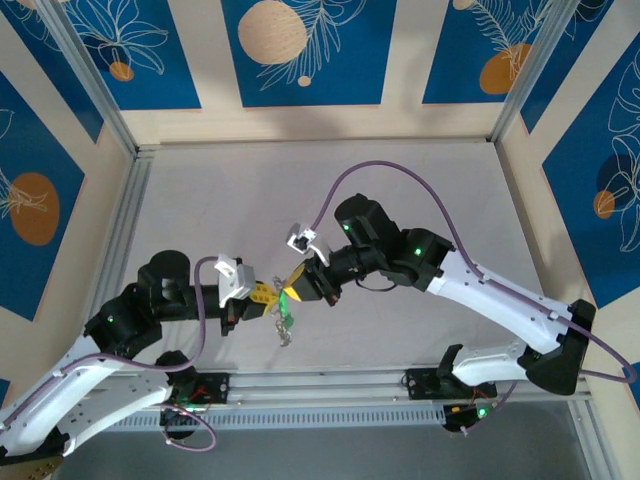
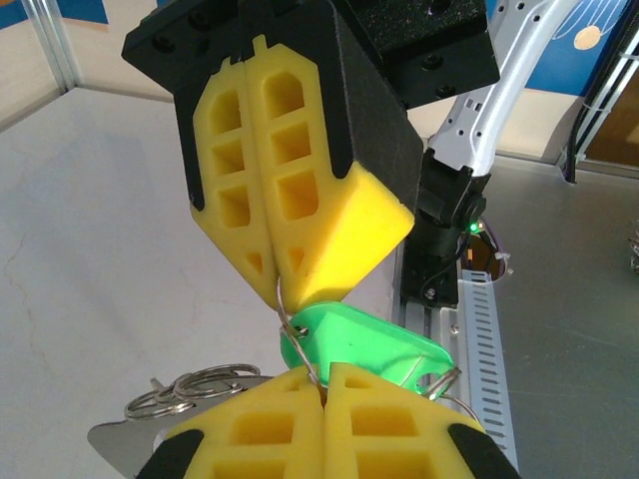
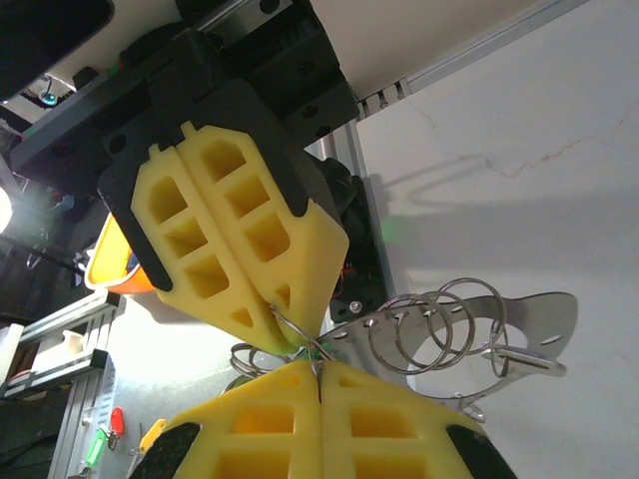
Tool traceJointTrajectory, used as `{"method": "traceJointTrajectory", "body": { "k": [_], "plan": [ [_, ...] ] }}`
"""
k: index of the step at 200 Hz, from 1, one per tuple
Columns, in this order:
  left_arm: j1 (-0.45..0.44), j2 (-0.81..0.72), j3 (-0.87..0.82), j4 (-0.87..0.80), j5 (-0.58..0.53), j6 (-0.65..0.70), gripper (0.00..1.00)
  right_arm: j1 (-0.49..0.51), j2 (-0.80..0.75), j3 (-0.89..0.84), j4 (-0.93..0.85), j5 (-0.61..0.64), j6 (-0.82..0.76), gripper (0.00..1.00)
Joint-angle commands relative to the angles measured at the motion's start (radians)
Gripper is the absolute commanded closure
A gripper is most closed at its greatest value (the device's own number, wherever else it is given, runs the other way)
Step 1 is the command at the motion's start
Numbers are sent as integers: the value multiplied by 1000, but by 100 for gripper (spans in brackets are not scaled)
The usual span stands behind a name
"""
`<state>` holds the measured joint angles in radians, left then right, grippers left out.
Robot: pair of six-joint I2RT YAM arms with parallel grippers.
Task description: Put the keys on the keyring
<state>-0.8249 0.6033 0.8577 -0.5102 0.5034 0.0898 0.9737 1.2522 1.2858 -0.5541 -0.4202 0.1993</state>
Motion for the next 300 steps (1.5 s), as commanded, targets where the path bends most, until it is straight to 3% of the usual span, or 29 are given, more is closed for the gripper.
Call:
{"method": "traceJointTrajectory", "body": {
  "k": [1, 61, 95, 116, 127, 179, 239, 300],
  "plan": [
    [-11, -24, 40, 55, 55, 36, 100, -12, -41, -9, 32, -27, 9, 100],
    [-11, -17, 43, 55, 44, 39, 100, -6, -86, -11, 54, -66, 10, 100],
    [-11, -20, 43, 55, 41, 40, 100, -3, -81, 21, -81, 62, -42, 100],
    [-13, -20, 43, 52, 37, 42, 100, 33, -84, 57, -196, 244, -120, 100],
    [-11, -18, 43, 50, 36, 42, 100, 40, -104, 49, -197, 279, -138, 100],
    [-12, -12, 46, 50, 28, 44, 100, 52, -220, -31, -30, 132, -118, 100],
    [-13, -16, 47, 51, 33, 45, 100, 89, -31, 60, -147, 89, -137, 100],
    [-13, -18, 48, 45, 34, 47, 100, 83, -16, 61, -86, 43, -121, 100]
  ]
}}
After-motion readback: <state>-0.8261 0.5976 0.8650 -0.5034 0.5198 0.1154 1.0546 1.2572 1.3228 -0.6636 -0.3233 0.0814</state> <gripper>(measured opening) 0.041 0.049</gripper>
